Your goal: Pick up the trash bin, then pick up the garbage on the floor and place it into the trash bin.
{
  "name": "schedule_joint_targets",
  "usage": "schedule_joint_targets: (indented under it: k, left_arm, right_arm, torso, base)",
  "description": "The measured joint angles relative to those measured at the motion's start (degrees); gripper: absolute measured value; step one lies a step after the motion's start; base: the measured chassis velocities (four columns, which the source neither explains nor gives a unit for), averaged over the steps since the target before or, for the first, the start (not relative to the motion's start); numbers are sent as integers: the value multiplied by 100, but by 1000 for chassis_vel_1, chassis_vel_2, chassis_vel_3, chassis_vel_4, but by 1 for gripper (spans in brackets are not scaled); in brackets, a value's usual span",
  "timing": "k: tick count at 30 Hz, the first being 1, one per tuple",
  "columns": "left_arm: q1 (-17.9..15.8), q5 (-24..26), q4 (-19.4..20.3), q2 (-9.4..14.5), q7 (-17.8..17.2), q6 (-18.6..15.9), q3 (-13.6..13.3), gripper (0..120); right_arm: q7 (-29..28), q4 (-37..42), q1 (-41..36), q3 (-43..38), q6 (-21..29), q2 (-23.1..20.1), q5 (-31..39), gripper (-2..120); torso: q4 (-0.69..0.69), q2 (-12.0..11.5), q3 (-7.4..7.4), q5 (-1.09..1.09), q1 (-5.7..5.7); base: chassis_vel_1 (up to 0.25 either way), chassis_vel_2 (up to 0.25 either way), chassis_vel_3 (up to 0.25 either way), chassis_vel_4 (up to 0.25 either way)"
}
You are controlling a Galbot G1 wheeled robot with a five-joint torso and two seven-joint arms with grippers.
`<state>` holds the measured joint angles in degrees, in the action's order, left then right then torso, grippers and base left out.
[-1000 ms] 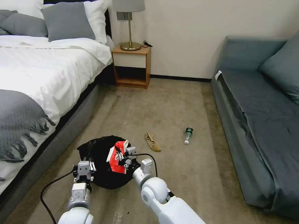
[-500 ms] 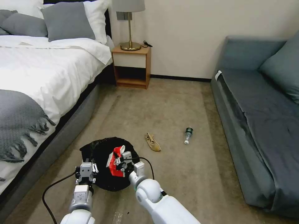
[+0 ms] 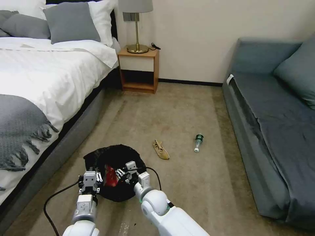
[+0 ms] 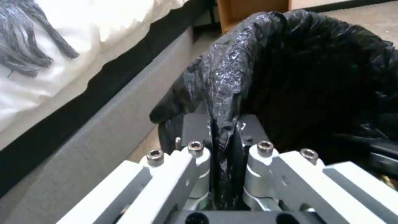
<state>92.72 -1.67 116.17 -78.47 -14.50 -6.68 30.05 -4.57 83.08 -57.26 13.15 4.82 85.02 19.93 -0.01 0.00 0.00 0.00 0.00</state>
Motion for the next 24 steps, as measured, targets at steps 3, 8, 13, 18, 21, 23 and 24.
schedule_joint_targets:
  k: [3, 8, 13, 18, 21, 23, 24]
  left_arm:
    - [-13, 40, -12, 24, 7, 0, 28, 6]
    - [47, 55, 34, 37, 8, 10, 52, 6]
    - [83, 109, 60, 70, 17, 96, 144, 6]
    - [87, 167, 75, 122, 14, 107, 213, 6]
    - [81, 187, 75, 151, 8, 108, 234, 6]
    - [78, 192, 74, 175, 4, 108, 239, 6]
    - [78, 199, 70, 216, 0, 107, 245, 6]
  right_arm:
    - [31, 253, -45, -164, -9, -225, 161, 89]
    - [56, 505, -51, -350, -22, -501, 341, 99]
    - [134, 716, -135, -755, -27, -823, 589, 100]
    - [144, 670, -238, -1177, -80, -971, 660, 100]
    - [139, 713, -308, -1376, 49, -1076, 834, 100]
    - [136, 736, -360, -1523, 171, -1152, 911, 100]
    - [141, 683, -423, -1703, 216, -1227, 884, 100]
  torso:
    - [0, 0, 0, 0, 0]
    - [1, 0, 0, 1, 0]
    - [0, 0, 0, 1, 0]
    - [1, 0, 0, 2, 0]
    - [1, 0, 0, 1, 0]
    - [0, 0, 0, 0, 0]
    - [0, 0, 0, 1, 0]
  base:
    - [0, 0, 0, 0]
    - [0, 0, 0, 0]
    - [0, 0, 0, 0]
    - [0, 0, 0, 0]
    - [0, 0, 0, 0]
    - [0, 0, 0, 0]
    - [0, 0, 0, 0]
